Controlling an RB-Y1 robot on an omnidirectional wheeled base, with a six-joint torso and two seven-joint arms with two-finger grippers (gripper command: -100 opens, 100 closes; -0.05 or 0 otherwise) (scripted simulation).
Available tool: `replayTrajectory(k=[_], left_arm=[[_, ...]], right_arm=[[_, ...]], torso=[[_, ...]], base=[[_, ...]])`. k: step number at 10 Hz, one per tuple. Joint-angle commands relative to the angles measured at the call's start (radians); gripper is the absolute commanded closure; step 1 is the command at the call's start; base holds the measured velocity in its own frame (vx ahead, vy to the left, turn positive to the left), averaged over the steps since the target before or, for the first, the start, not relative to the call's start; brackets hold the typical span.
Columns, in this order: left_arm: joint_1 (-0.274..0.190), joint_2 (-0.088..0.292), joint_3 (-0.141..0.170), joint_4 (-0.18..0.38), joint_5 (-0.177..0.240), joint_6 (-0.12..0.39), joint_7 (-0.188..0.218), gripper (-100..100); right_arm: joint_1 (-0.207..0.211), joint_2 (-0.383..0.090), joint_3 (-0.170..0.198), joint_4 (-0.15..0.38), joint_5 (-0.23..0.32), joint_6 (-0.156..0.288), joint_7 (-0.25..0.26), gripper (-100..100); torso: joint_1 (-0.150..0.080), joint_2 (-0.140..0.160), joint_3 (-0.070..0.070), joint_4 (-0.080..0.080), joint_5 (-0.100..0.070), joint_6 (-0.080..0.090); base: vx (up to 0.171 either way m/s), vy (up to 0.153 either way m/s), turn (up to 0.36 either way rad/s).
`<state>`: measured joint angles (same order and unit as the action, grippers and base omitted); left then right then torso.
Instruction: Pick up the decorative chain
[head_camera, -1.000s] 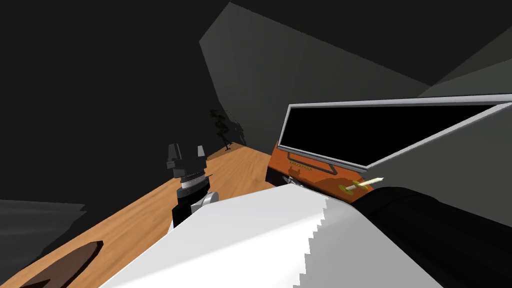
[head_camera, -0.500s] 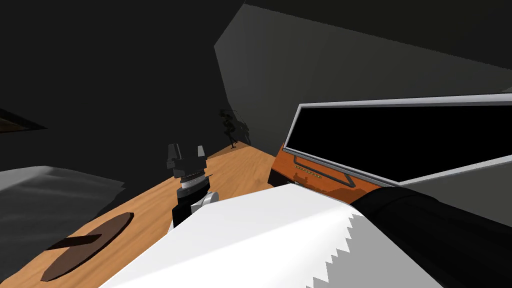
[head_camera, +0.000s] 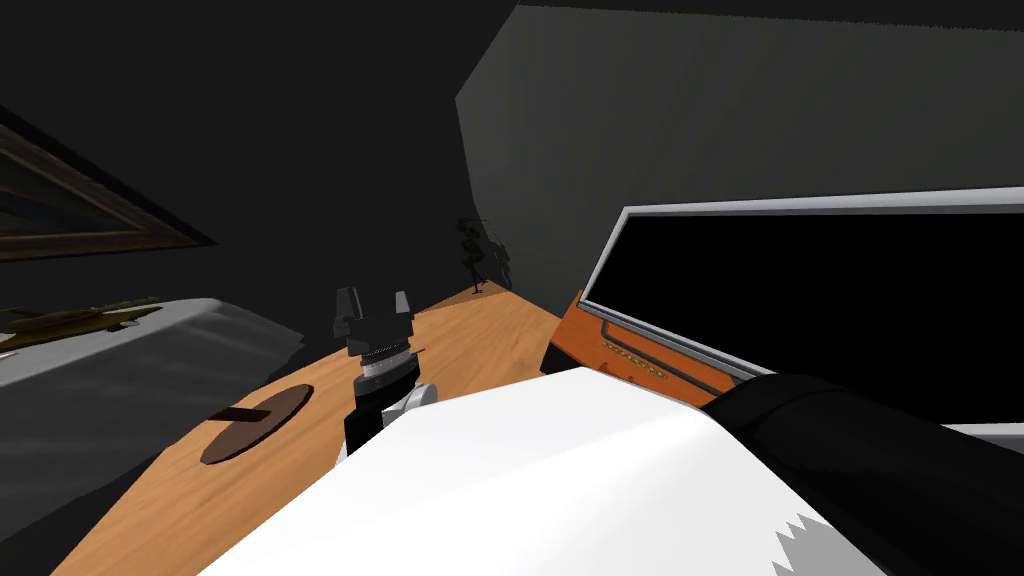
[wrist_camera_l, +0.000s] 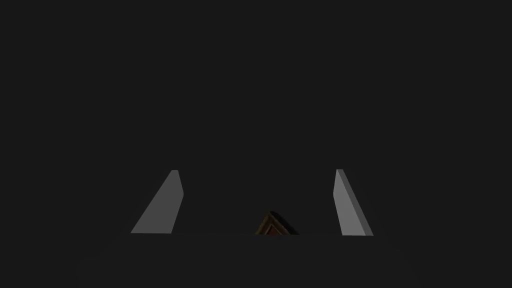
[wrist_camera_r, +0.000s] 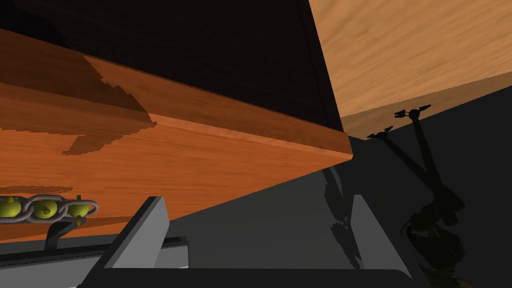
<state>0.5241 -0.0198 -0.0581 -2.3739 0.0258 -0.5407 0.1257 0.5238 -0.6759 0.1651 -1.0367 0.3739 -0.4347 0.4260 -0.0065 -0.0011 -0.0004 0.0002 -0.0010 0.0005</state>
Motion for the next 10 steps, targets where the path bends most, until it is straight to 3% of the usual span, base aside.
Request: replayTrajectory(k=[1,2,5,7,9,10], left_arm=[[0.000,0.000,0.000,0.000,0.000,0.000,0.000,0],[0.000,0.000,0.000,0.000,0.000,0.000,0.000,0],[0.000,0.000,0.000,0.000,0.000,0.000,0.000,0],[0.000,0.000,0.000,0.000,0.000,0.000,0.000,0],[0.000,0.000,0.000,0.000,0.000,0.000,0.000,0],[0.000,0.000,0.000,0.000,0.000,0.000,0.000,0]], right_arm=[[0.005,-0.004,-0.002,0.040,0.009,0.007,0.019,-100],[0.005,-0.004,-0.002,0.040,0.009,0.007,0.019,-100],[0.009,-0.035,-0.002,0.153,0.040,0.022,0.070,-100],[0.011,-0.049,-0.003,0.203,0.055,0.030,0.093,-100],[0.011,-0.049,-0.003,0.223,0.055,0.030,0.093,-100],[0.014,-0.062,-0.005,0.263,0.068,0.038,0.115,-100]], torso=[[0.000,0.000,0.000,0.000,0.000,0.000],[0.001,0.000,0.000,0.000,0.000,0.001],[0.001,0.001,0.000,0.000,0.000,0.001],[0.000,0.001,0.000,0.000,0.000,0.001],[0.000,0.001,0.001,0.000,0.000,0.002],[0.003,0.001,0.000,0.000,0.000,0.002]], base=[[0.018,-0.047,0.270],[0.006,-0.022,-0.008],[0.002,-0.047,0.301],[-0.002,-0.063,0.297],[-0.004,-0.040,0.041],[-0.008,-0.024,0.346]])
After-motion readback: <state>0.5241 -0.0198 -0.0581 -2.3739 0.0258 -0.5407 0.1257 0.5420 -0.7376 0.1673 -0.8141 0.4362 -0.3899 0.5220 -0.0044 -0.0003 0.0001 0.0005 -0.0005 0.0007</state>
